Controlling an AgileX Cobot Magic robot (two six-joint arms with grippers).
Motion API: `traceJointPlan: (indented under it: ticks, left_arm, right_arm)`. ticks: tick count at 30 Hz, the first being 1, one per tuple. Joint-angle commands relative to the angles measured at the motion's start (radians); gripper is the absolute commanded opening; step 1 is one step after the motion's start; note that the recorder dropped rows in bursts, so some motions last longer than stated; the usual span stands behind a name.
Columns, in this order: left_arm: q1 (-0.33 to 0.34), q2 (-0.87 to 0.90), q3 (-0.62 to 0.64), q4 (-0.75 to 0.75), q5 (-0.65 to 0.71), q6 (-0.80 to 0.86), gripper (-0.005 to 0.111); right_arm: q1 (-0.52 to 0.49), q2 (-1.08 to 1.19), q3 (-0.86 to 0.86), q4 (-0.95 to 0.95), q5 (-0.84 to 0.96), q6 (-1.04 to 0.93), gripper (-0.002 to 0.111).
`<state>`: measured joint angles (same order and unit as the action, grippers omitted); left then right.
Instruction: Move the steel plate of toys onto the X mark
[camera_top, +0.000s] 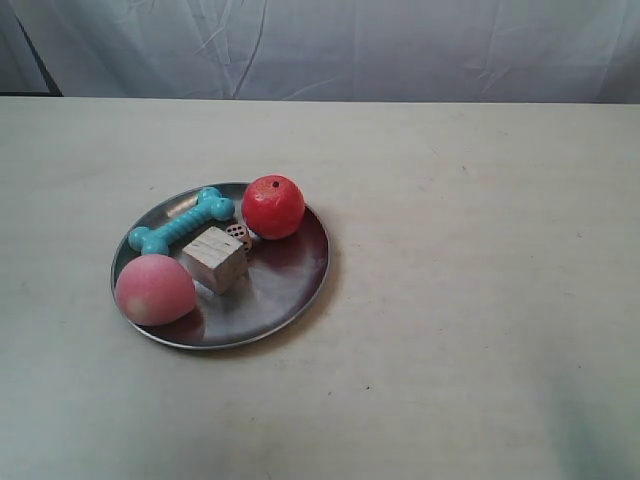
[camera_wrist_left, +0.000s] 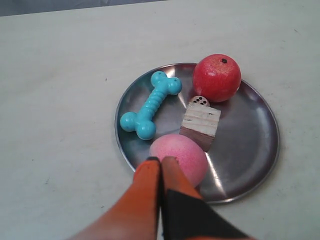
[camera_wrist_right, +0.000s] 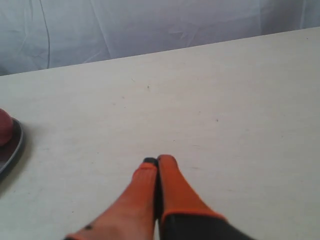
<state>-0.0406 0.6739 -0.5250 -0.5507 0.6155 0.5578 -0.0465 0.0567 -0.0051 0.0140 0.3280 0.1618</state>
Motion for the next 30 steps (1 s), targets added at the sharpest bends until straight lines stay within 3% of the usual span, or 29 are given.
traceJointPlan:
  ticks: [1, 16, 18, 20, 25, 30]
  left_arm:
    - [-0.003, -0.008, 0.005, 0.002, -0.009, 0.001, 0.0]
    - [-0.003, -0.008, 0.005, 0.005, -0.009, 0.003, 0.0]
    - [-0.003, -0.022, 0.012, 0.092, -0.019, 0.021, 0.0]
    - [-0.003, -0.072, 0.037, 0.151, -0.069, -0.002, 0.0]
    - [-0.001, -0.32, 0.146, 0.331, -0.132, -0.333, 0.0]
    - [-0.001, -0.505, 0.246, 0.373, -0.132, -0.357, 0.0]
  right_arm:
    - [-0.003, -0.004, 0.005, 0.023, -0.024, -0.039, 0.0]
    - [-0.003, -0.004, 0.005, 0.023, -0.024, -0.033, 0.0]
    - [-0.003, -0.004, 0.005, 0.023, -0.024, -0.033, 0.0]
    - [0.0, -0.004, 0.005, 0.025, -0.024, -0.031, 0.0]
    - [0.0, -0.004, 0.005, 0.025, -0.024, -0.031, 0.0]
    - [0.0, -0.004, 0.005, 0.025, -0.024, -0.031, 0.0]
